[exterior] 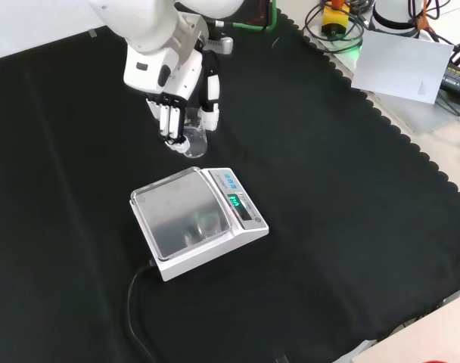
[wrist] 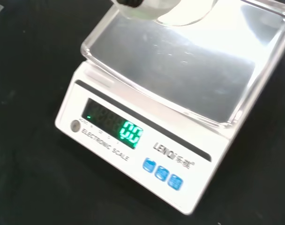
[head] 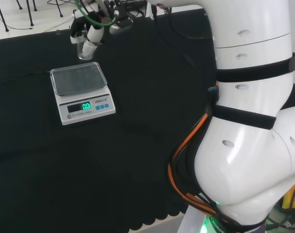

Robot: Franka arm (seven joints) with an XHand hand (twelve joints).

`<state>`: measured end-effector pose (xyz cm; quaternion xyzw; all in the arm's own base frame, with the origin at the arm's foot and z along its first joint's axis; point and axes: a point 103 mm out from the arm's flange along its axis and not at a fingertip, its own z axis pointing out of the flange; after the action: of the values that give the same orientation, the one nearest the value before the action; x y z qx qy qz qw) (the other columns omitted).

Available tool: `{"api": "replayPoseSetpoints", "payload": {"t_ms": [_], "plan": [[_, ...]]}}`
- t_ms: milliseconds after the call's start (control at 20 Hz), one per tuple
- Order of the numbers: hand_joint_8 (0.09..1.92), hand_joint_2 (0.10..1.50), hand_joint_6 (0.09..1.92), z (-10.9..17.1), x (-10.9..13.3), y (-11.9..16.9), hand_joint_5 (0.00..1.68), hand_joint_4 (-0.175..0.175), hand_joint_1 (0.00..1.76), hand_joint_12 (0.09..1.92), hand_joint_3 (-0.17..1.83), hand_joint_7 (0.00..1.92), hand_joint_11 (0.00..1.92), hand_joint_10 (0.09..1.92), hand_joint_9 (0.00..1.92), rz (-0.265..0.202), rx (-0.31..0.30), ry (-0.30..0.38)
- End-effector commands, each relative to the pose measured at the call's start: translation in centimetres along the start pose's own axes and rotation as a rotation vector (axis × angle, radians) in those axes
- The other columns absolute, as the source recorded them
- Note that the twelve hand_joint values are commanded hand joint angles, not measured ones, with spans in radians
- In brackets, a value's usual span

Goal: Put the beaker on the electronic balance.

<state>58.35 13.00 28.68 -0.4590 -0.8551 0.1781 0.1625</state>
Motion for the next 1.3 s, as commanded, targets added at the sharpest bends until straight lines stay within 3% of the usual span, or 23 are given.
{"api": "replayPoseSetpoints", "payload": {"t_ms": [50,300,550,1000,1300], "plan": [[1.07,1.12,1.07,0.7,2.8,2.2,0.94,-0.175,1.26,0.82,0.00,0.98,1.19,0.92,1.18,-0.065,0.020,-0.004],[1.07,1.12,1.07,1.4,4.4,4.4,0.94,-0.175,1.26,0.82,0.00,0.98,1.19,0.92,1.18,-0.094,0.039,-0.015],[1.07,1.12,1.07,2.0,4.5,6.0,0.94,-0.175,1.26,0.82,0.00,0.98,1.19,0.91,1.19,-0.107,0.062,-0.019],[1.07,1.12,1.07,4.0,0.9,8.4,0.94,-0.175,1.26,0.82,0.00,0.98,1.19,0.91,1.19,-0.053,0.097,-0.019],[1.07,1.12,1.06,4.4,-0.1,8.7,0.94,-0.175,1.26,0.82,0.00,0.98,1.20,0.91,1.19,-0.048,0.099,-0.018]]}}
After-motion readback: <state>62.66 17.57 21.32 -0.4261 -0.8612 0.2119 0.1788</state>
